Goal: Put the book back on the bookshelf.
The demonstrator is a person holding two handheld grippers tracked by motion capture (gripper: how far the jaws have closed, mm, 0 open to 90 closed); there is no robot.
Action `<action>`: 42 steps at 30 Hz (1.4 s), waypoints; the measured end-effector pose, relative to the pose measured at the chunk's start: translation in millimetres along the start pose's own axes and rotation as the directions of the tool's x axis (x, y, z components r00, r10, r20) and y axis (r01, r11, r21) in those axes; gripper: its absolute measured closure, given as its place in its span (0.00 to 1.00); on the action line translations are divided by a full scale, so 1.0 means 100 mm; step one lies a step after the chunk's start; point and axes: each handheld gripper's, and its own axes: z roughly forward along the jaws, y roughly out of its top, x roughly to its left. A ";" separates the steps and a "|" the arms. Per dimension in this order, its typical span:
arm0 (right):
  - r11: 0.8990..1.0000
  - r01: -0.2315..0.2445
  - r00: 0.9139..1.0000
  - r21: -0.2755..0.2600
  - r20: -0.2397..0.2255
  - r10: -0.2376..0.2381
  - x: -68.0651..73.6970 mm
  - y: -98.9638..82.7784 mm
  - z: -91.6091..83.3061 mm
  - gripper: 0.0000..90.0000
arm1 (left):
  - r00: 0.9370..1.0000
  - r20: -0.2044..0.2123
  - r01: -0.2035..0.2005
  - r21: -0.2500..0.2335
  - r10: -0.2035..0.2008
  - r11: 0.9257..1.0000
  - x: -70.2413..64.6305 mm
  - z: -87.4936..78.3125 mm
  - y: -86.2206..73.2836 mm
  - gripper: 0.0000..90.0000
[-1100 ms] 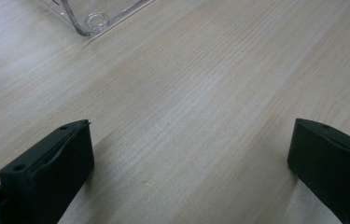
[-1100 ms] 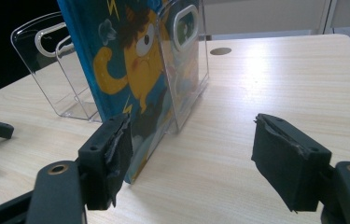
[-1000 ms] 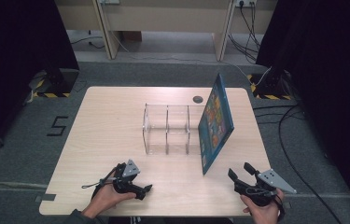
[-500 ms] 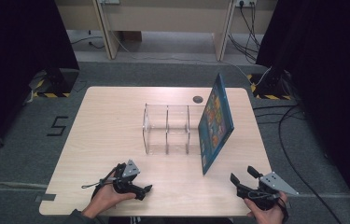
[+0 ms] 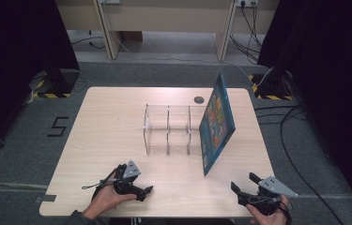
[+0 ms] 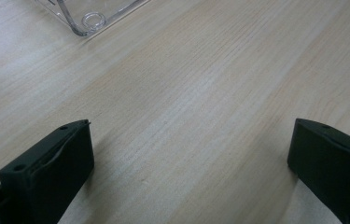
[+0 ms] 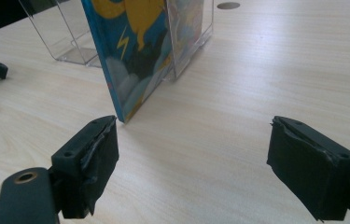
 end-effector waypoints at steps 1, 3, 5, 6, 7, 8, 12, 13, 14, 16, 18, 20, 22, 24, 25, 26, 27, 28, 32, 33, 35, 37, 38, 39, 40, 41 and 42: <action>1.000 0.001 1.000 0.008 0.002 -0.001 0.01 -0.01 0.00 0.19 | 1.000 0.000 0.000 0.000 0.000 1.000 0.00 0.00 0.00 0.00; 1.000 0.017 1.000 0.019 0.002 -0.017 0.01 -0.02 -0.01 0.19 | 1.000 0.000 0.000 0.000 0.000 1.000 0.00 0.00 0.00 0.00; 0.999 0.032 0.999 0.033 0.001 -0.032 0.02 -0.03 -0.01 0.19 | 1.000 0.000 0.000 0.000 0.000 1.000 0.00 0.00 0.00 0.00; 0.999 0.038 0.999 0.038 0.000 -0.038 0.02 -0.04 -0.01 0.19 | 1.000 0.000 0.000 0.000 0.000 1.000 0.00 0.00 0.00 0.00; 0.998 0.042 0.999 0.046 0.004 -0.042 0.03 -0.04 -0.02 0.19 | 1.000 0.000 0.000 0.000 0.000 1.000 0.00 0.00 0.00 0.00; 0.997 0.060 0.998 0.050 0.015 -0.061 0.03 -0.05 -0.02 0.19 | 1.000 0.000 0.000 0.000 0.000 1.000 0.00 0.00 0.00 0.00; 0.996 0.063 0.998 0.069 0.019 -0.065 0.02 -0.07 -0.04 0.19 | 1.000 0.001 -0.003 0.001 0.003 1.000 0.00 0.00 0.00 0.00; 0.995 0.059 0.998 0.075 0.019 -0.061 0.01 -0.08 -0.05 0.19 | 1.000 0.001 -0.003 0.001 0.003 1.000 0.00 0.00 0.00 0.00; 0.995 0.057 0.998 0.083 0.019 -0.059 0.00 -0.09 -0.05 0.19 | 1.000 0.001 -0.003 0.001 0.003 1.000 0.00 0.00 0.00 0.00; 0.993 0.062 0.998 0.096 0.022 -0.064 -0.01 -0.11 -0.06 0.19 | 1.000 0.001 -0.003 0.001 0.003 1.000 0.00 0.00 0.00 0.00; 0.992 0.059 0.998 0.116 0.020 -0.061 -0.01 -0.14 -0.07 0.19 | 1.000 0.001 -0.003 0.001 0.003 1.000 0.00 0.00 0.00 0.00; 0.989 0.059 0.998 0.136 0.018 -0.062 -0.01 -0.16 -0.07 0.19 | 1.000 0.002 -0.003 0.001 0.003 1.000 0.00 -0.01 0.00 0.00; 0.986 0.066 0.997 0.153 0.018 -0.069 -0.01 -0.18 -0.08 0.19 | 1.000 0.001 -0.003 0.000 0.003 1.000 -0.01 0.00 0.00 0.00; 0.983 0.072 0.997 0.168 0.018 -0.077 -0.01 -0.19 -0.09 0.19 | 1.000 0.002 -0.004 0.000 0.004 1.000 -0.01 -0.01 -0.01 0.00; 0.982 0.078 0.996 0.171 0.017 -0.082 -0.01 -0.20 -0.09 0.19 | 1.000 0.002 -0.004 0.000 0.004 1.000 -0.01 -0.01 -0.01 0.00; 0.981 0.076 0.997 0.178 0.017 -0.080 -0.01 -0.21 -0.09 0.19 | 1.000 0.002 -0.004 0.000 0.004 1.000 -0.01 -0.01 -0.01 0.00; 0.980 0.080 0.996 0.182 0.017 -0.084 -0.01 -0.21 -0.09 0.19 | 1.000 0.002 -0.005 0.000 0.005 1.000 -0.01 -0.01 -0.01 0.00; 0.979 0.076 0.997 0.189 0.016 -0.080 -0.01 -0.22 -0.10 0.19 | 1.000 0.002 -0.005 0.000 0.005 1.000 -0.01 -0.01 -0.01 0.00; 0.974 0.075 0.997 0.215 0.018 -0.081 0.00 -0.25 -0.10 0.19 | 1.000 0.003 -0.006 0.000 0.006 1.000 -0.01 -0.01 -0.01 0.00; 0.973 0.080 0.996 0.218 0.017 -0.086 -0.01 -0.25 -0.10 0.19 | 1.000 0.004 -0.006 0.000 0.006 1.000 -0.01 -0.01 -0.01 0.00; 0.970 0.078 0.996 0.231 0.017 -0.084 -0.01 -0.27 -0.11 0.19 | 1.000 0.005 -0.007 0.000 0.007 1.000 -0.01 -0.01 -0.01 0.00; 0.968 0.078 0.996 0.239 0.015 -0.084 -0.01 -0.28 -0.11 0.19 | 1.000 0.005 -0.008 0.000 0.008 1.000 -0.01 -0.01 -0.01 0.00; 0.967 0.072 0.997 0.246 0.017 -0.079 -0.01 -0.29 -0.11 0.19 | 1.000 0.006 -0.007 0.000 0.007 1.000 -0.01 -0.01 -0.01 0.00; 0.966 0.071 0.997 0.250 0.019 -0.079 -0.01 -0.29 -0.11 0.19 | 1.000 0.006 -0.007 0.000 0.007 1.000 -0.02 -0.01 -0.01 0.00; 0.964 0.072 0.997 0.256 0.019 -0.079 -0.01 -0.30 -0.11 0.19 | 1.000 0.006 -0.007 0.000 0.007 1.000 -0.02 -0.01 -0.01 0.00; 0.962 0.076 0.996 0.262 0.020 -0.084 -0.02 -0.31 -0.11 0.19 | 1.000 0.006 -0.007 0.000 0.007 1.000 -0.02 -0.01 -0.01 0.00; 0.961 0.074 0.996 0.268 0.020 -0.083 -0.01 -0.31 -0.11 0.19 | 1.000 0.006 -0.007 0.000 0.007 1.000 -0.02 -0.01 -0.01 0.00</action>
